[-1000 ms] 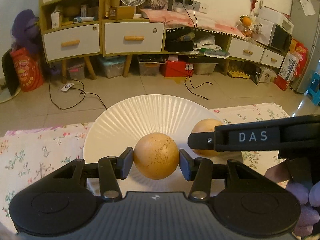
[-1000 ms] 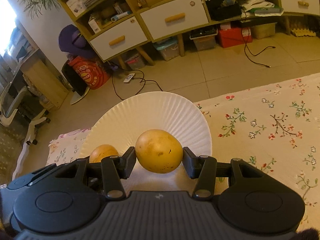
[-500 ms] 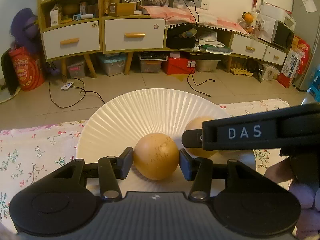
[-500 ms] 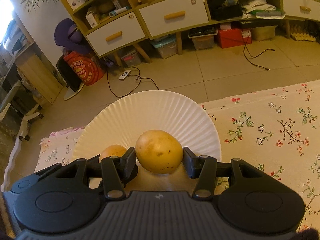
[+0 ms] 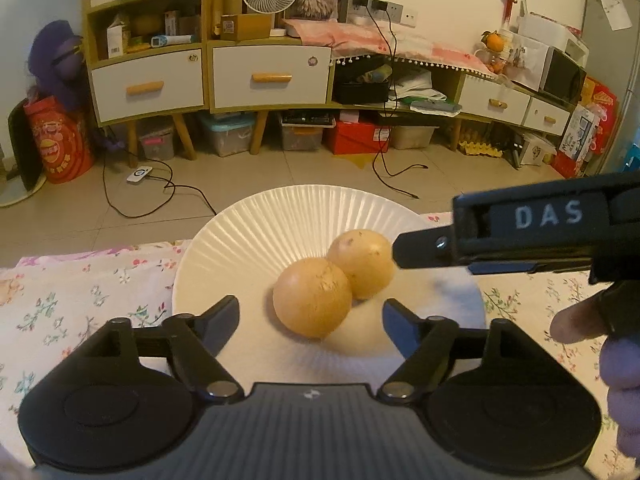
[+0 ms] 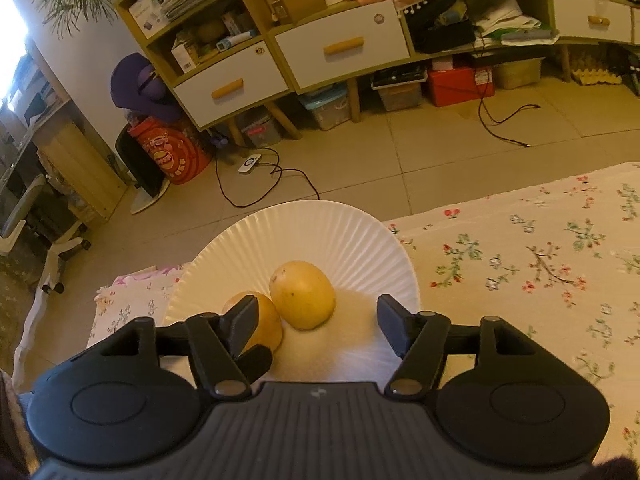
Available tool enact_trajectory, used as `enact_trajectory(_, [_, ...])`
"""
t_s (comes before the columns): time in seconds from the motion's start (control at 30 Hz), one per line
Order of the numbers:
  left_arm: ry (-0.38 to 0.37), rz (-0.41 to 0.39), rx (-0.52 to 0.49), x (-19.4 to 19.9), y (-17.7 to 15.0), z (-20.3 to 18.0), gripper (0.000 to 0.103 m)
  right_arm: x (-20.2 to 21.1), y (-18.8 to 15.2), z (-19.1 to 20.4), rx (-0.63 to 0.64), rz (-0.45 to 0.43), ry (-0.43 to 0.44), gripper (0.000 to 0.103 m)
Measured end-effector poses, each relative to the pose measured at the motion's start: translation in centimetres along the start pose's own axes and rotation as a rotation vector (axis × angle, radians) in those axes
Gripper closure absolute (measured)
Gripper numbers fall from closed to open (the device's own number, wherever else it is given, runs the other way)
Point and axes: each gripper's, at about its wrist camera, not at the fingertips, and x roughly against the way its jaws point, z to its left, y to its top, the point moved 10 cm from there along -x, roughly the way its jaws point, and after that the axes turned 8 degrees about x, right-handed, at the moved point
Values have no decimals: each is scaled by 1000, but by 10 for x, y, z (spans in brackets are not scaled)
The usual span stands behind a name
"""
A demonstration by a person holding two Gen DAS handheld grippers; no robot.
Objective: Organize fruits
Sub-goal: 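Open the left tool onto the plate while the right tool releases its grapefruit beside it, then withdraw both tools from the plate back over the remaining fruit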
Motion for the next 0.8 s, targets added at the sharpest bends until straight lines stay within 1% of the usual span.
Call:
enact_trajectory(0.03, [2, 1, 0, 3, -1, 0, 34, 3, 0, -1, -1, -3, -5, 34])
enact_trajectory(0.2, [11, 4, 4, 17, -4, 1, 29, 19, -3, -2, 5, -11, -19, 30])
enact_trajectory(0.37, [21, 6, 8, 31, -9, 1, 24, 29, -10, 2, 19, 0, -29, 25])
enact_trajectory(0.57, [34, 11, -9, 54, -26, 6, 19, 47, -22, 10, 75, 17, -43, 18])
enact_trajectory(0.7, [37, 24, 3, 68, -33, 10, 18, 59, -29, 16, 95, 15, -46, 15])
enact_trajectory(0.8, [26, 26, 24, 79, -37, 11, 15, 65, -35, 20, 100, 20, -45, 14])
